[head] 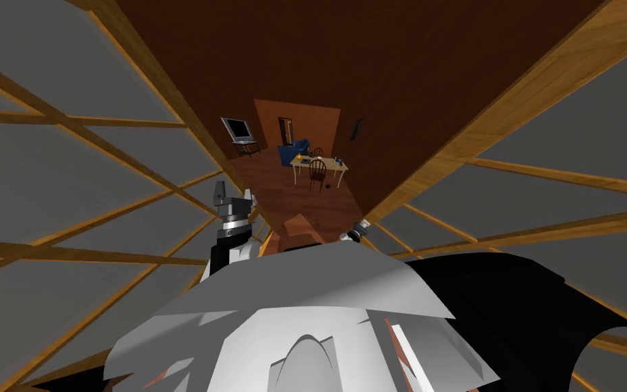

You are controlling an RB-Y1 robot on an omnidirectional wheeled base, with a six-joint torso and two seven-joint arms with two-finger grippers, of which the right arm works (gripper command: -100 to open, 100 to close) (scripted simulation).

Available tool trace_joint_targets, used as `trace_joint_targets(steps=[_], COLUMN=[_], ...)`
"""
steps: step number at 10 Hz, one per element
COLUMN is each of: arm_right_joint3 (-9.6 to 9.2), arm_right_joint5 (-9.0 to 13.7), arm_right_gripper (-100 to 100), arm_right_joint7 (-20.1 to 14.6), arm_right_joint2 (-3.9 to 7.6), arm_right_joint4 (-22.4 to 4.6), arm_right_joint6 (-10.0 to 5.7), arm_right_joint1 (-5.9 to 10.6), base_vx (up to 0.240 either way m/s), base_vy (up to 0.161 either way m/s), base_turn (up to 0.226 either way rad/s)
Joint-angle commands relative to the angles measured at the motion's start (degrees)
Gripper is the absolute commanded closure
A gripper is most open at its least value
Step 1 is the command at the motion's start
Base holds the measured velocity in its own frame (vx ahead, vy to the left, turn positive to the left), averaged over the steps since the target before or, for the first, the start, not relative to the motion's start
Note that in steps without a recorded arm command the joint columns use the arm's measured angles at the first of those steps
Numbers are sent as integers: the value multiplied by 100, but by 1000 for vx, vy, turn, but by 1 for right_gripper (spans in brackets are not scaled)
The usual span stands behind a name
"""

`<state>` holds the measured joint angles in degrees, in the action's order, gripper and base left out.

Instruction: Push the door open

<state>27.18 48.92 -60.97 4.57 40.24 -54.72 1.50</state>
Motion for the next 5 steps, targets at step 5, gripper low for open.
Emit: trace_joint_targets(steps=[5], arm_right_joint3=[370], arm_right_joint5=[283], arm_right_gripper=[100], arm_right_joint7=[26], arm_right_joint2=[171], arm_right_joint4=[-83], arm_right_joint6=[-109], arm_right_joint1=[-27], base_vx=[175], base_vy=[-133], base_turn=[-51])
